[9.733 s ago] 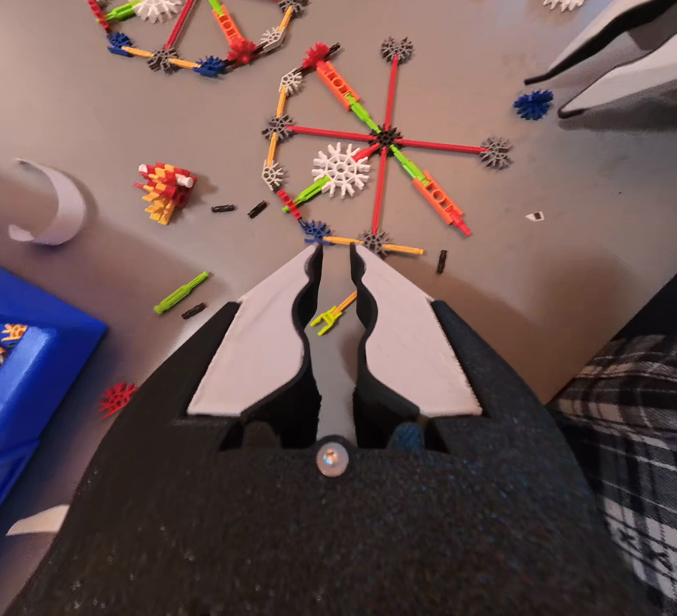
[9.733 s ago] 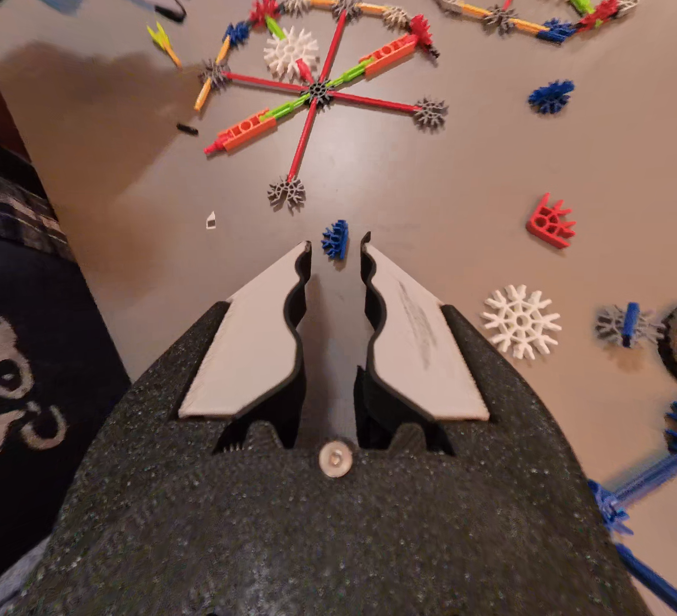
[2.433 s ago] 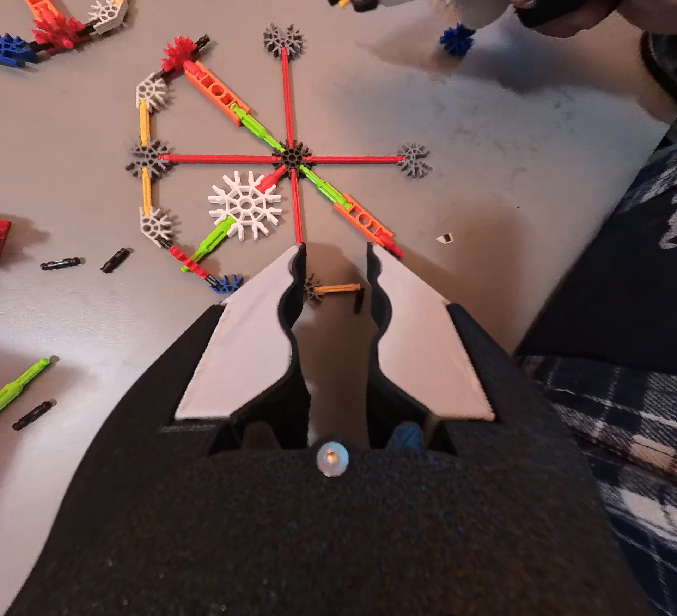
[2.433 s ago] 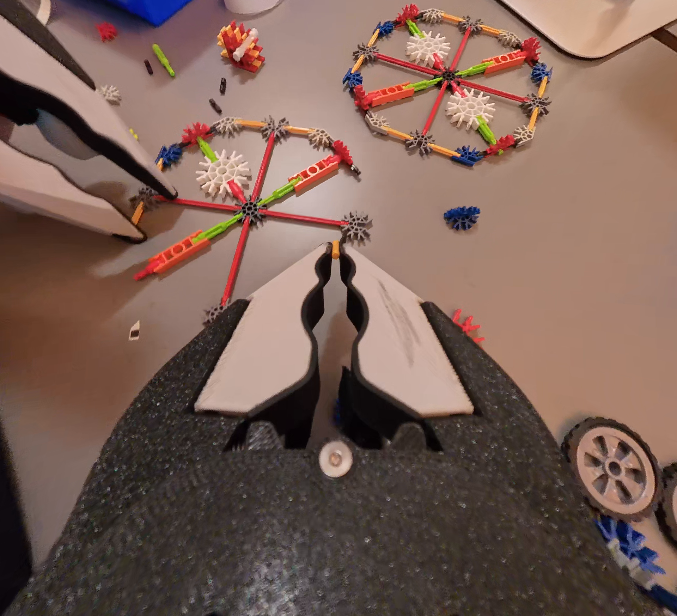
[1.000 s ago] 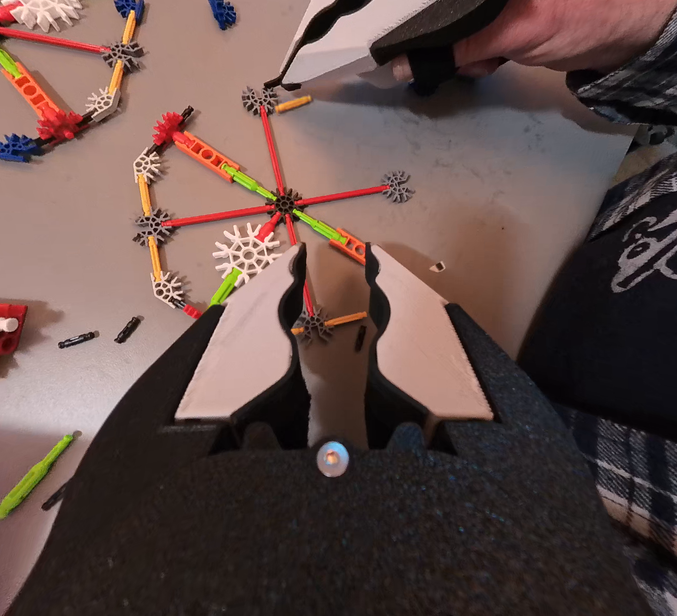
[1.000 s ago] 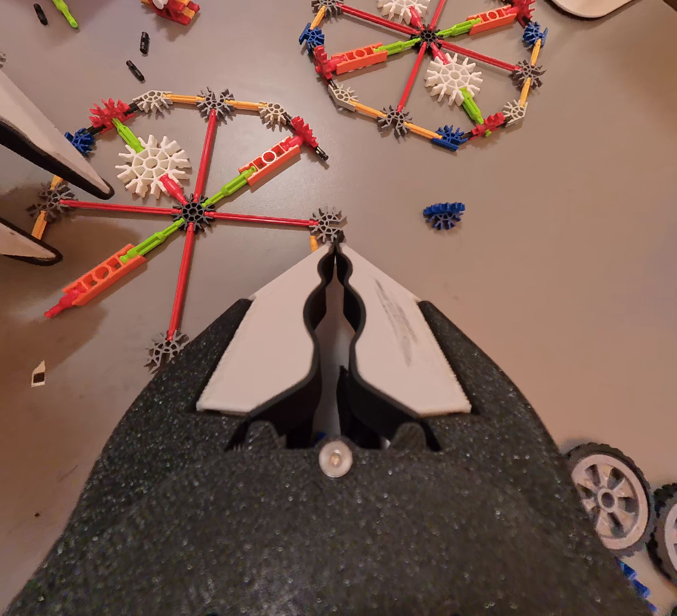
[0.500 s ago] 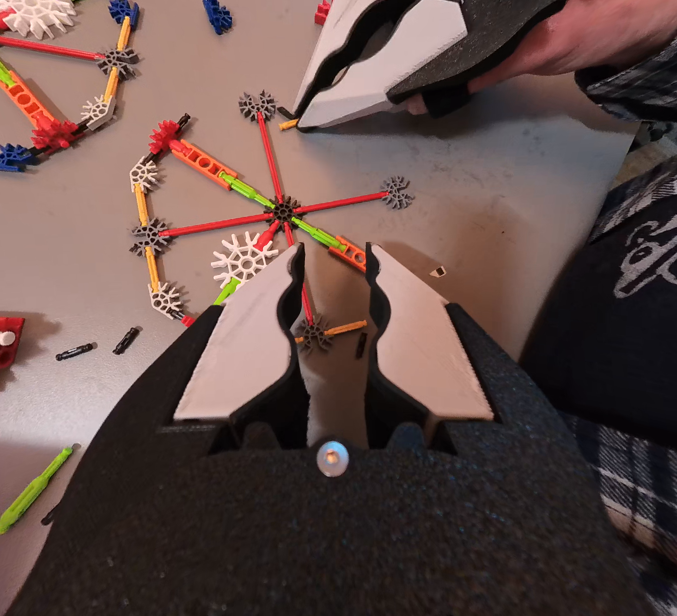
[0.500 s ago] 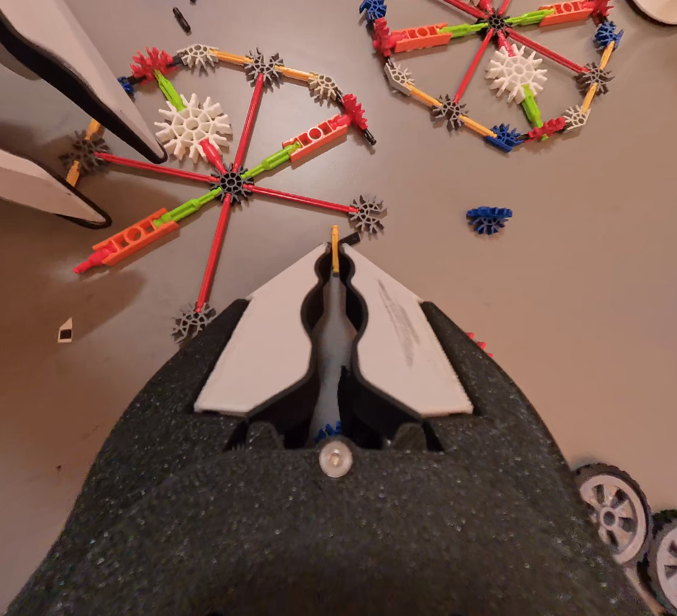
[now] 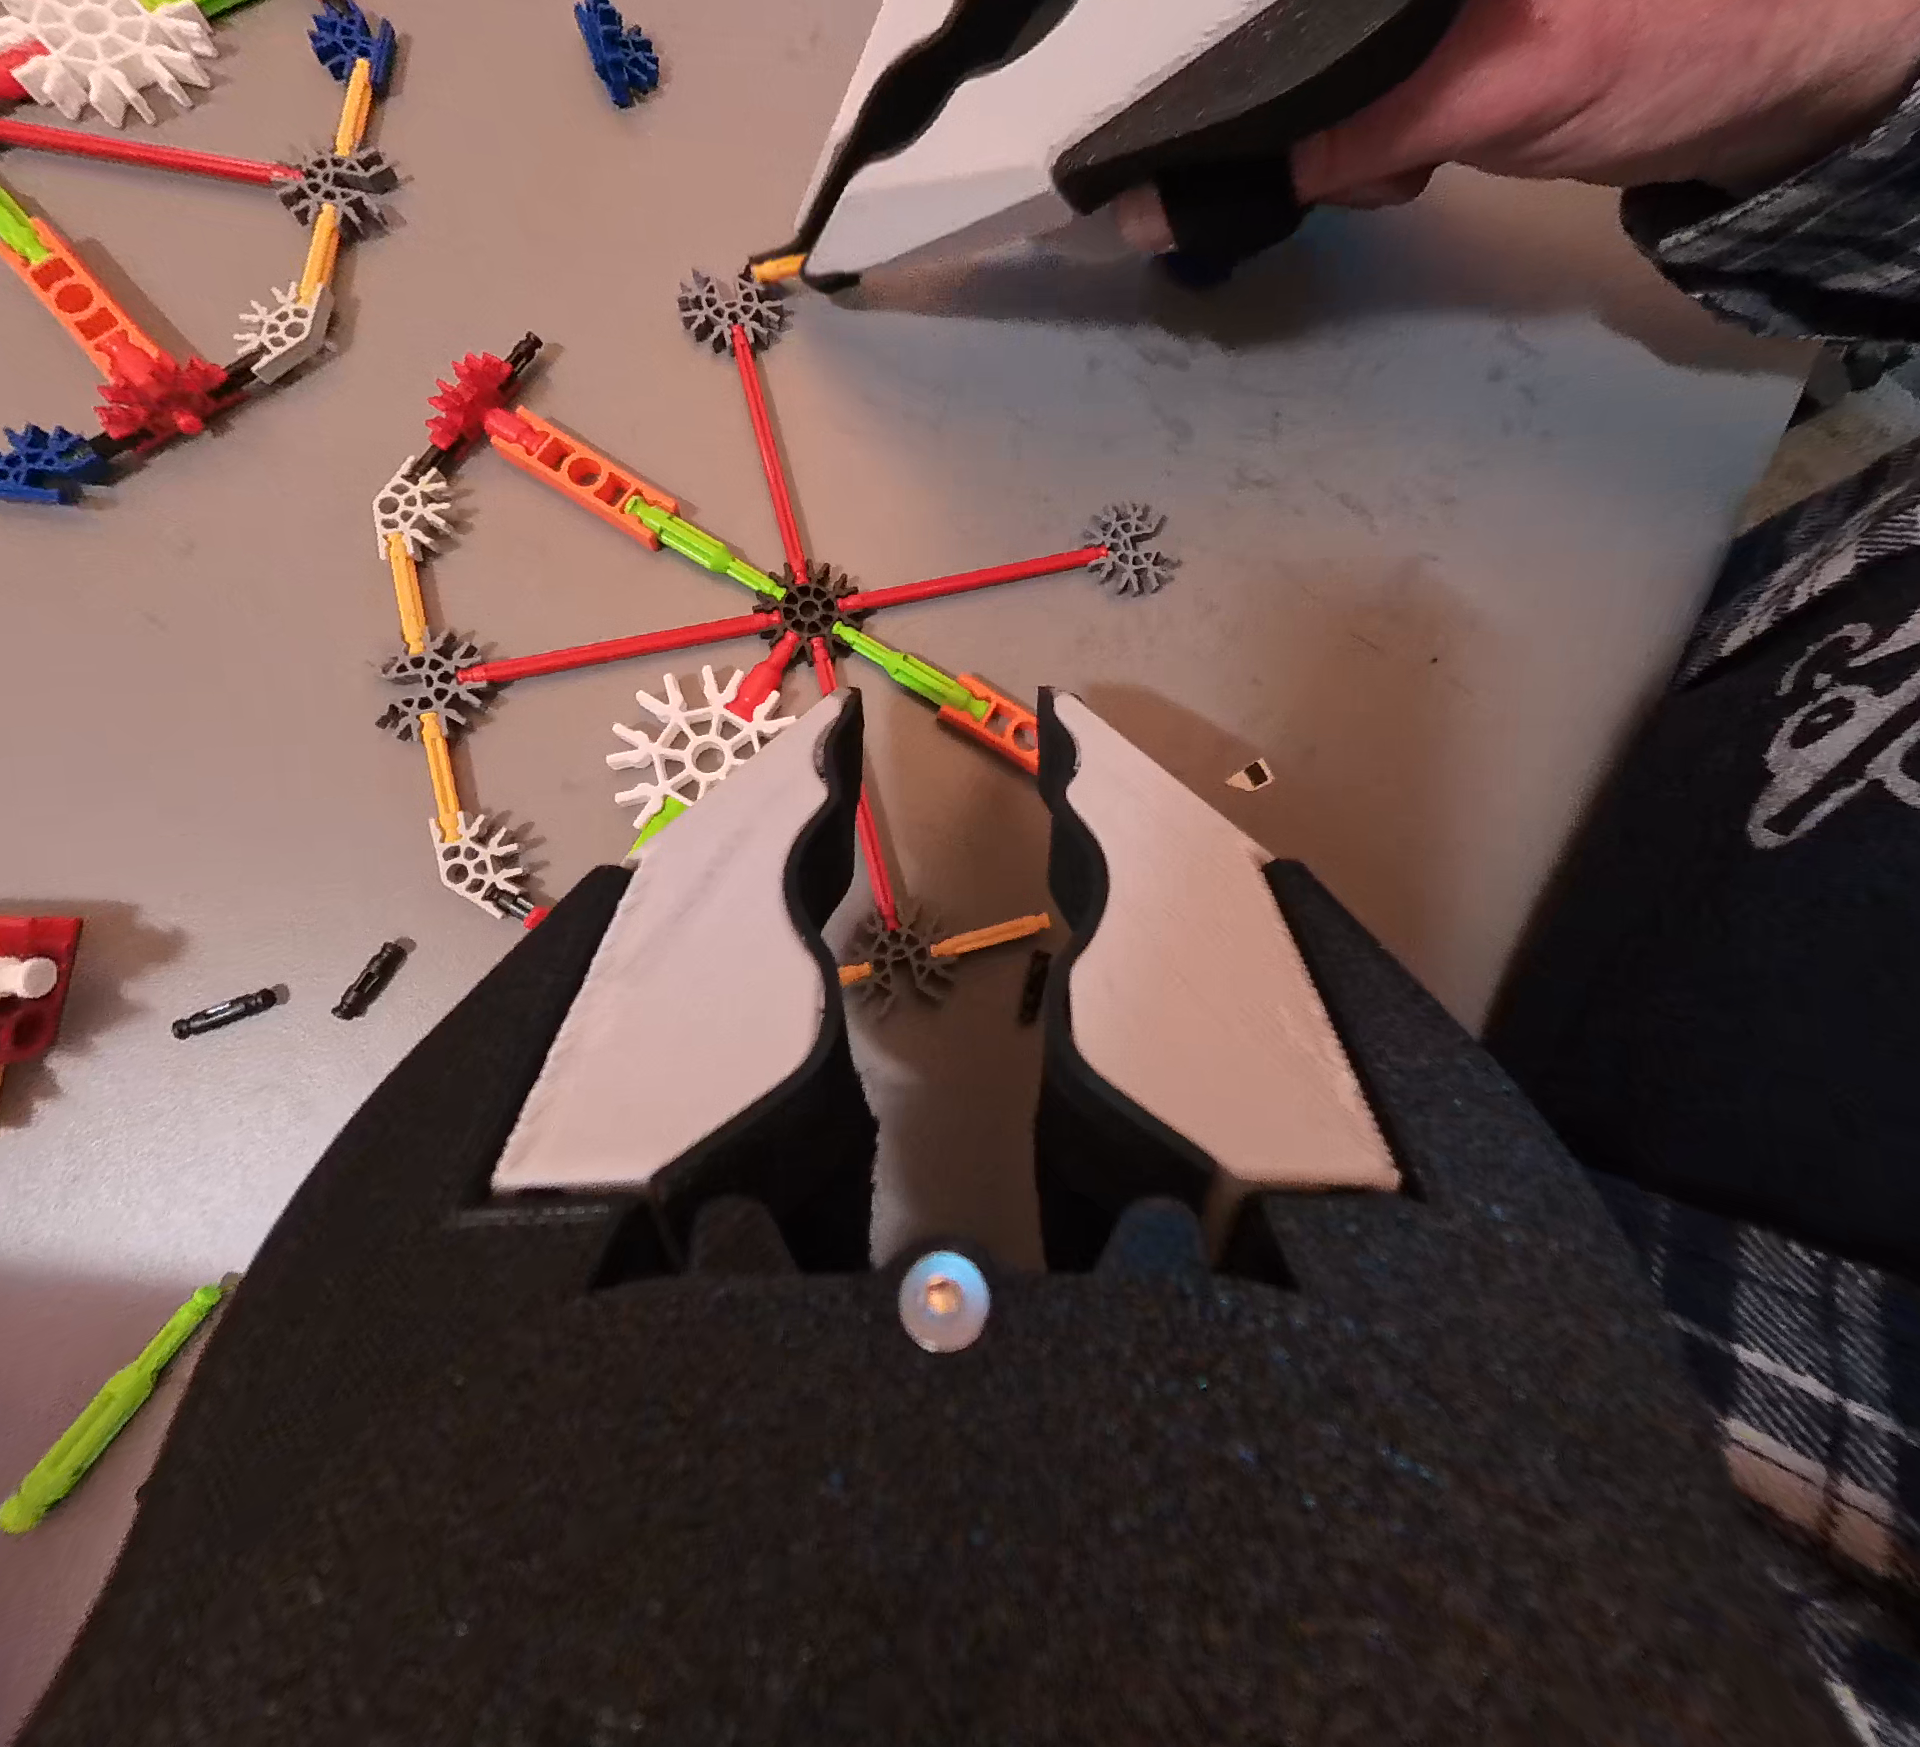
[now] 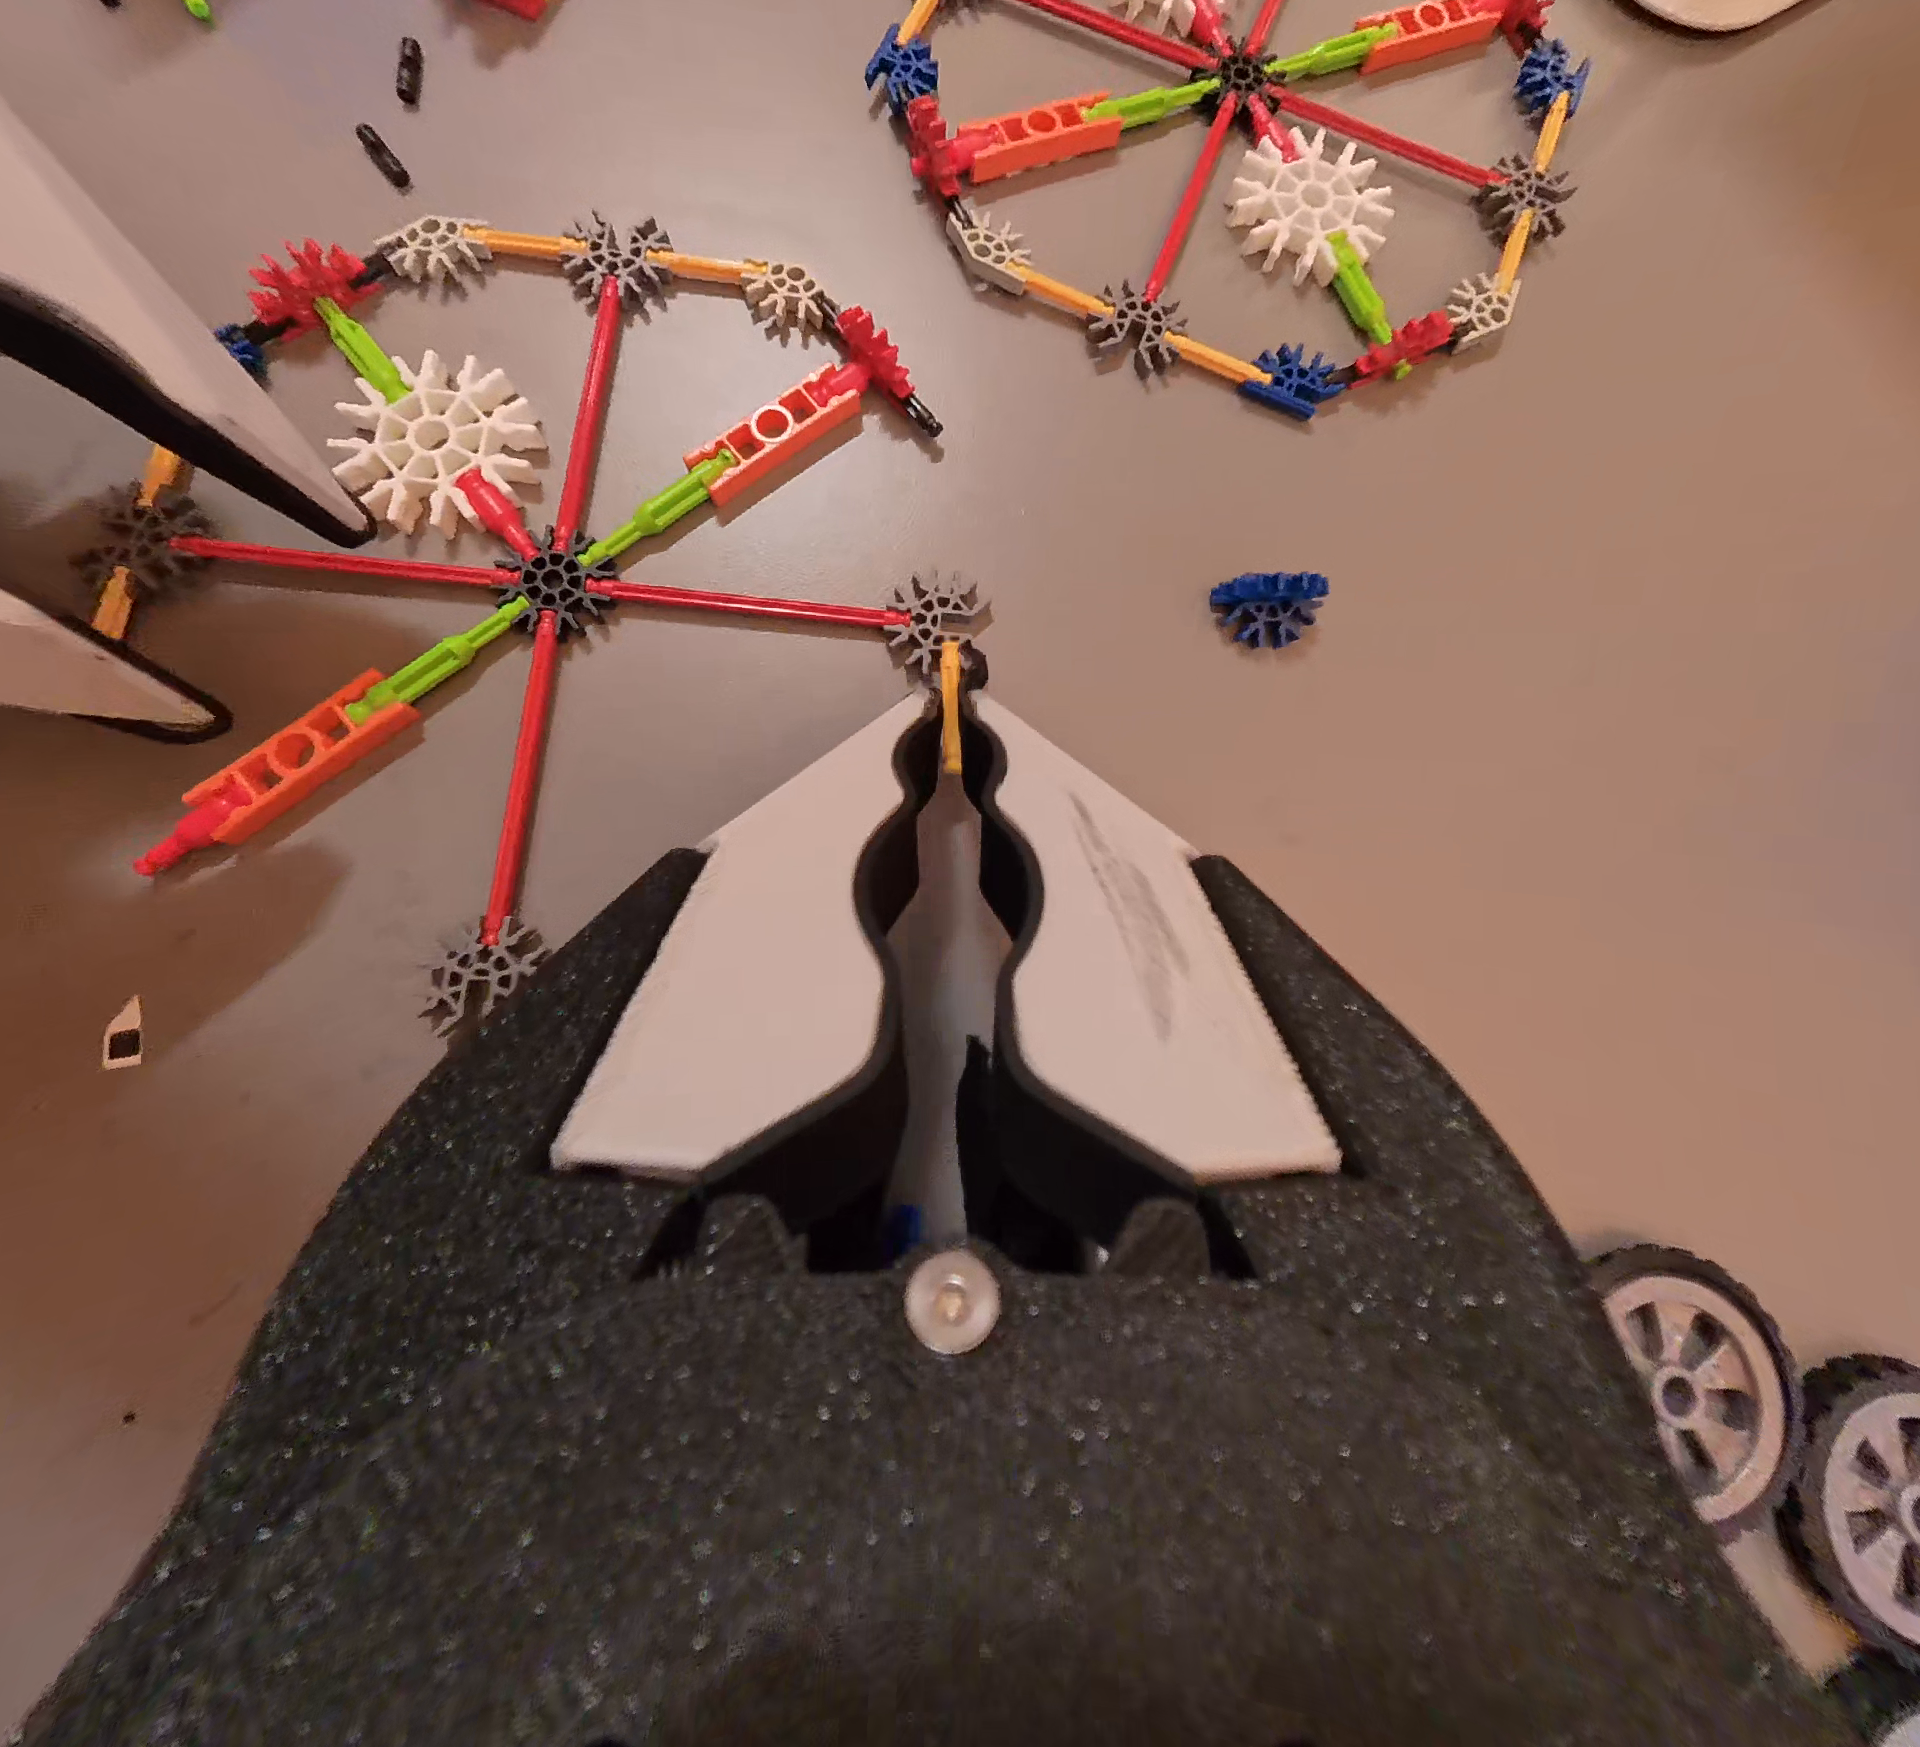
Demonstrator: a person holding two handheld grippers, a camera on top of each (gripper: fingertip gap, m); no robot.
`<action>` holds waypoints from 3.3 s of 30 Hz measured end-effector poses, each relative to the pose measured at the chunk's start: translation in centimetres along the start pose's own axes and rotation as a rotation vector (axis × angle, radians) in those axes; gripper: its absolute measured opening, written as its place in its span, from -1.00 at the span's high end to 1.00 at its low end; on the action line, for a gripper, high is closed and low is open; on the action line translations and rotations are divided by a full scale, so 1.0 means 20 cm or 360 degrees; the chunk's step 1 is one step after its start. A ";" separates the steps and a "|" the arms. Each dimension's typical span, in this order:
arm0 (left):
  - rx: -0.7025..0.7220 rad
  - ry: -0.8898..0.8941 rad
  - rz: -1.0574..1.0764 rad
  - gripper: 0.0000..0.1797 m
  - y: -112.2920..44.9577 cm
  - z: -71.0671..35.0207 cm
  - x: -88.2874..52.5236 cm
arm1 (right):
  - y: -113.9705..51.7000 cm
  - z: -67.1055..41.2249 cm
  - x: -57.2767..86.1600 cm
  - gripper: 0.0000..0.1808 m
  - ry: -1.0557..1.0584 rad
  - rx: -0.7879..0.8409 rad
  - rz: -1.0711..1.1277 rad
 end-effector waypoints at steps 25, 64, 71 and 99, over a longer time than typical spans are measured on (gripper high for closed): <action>-0.0004 -0.0016 0.0015 0.64 -0.01 -0.01 -0.02 | -0.01 -0.03 -0.01 1.00 0.0014 -0.0011 0.0005; -0.0040 -0.0073 -0.0064 0.56 -0.09 -0.07 -0.07 | -0.04 -0.03 -0.02 0.92 0.0077 -0.0022 0.0050; -0.0060 -0.0115 -0.0102 0.56 -0.11 -0.08 -0.08 | -0.04 -0.03 -0.01 0.99 0.0077 -0.0009 0.0085; -0.0045 -0.0103 -0.0071 0.53 -0.10 -0.08 -0.07 | -0.05 -0.08 0.00 1.00 0.0088 -0.0029 0.0019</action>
Point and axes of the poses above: each gripper's, where its closed fingertips meet, y back along the fingers, z out of its underside, x = y × z across the jaws, the point moved 7 cm from there along y, back along the fingers, and after that the axes turned 12 degrees about -x, right-handed, at the moved point
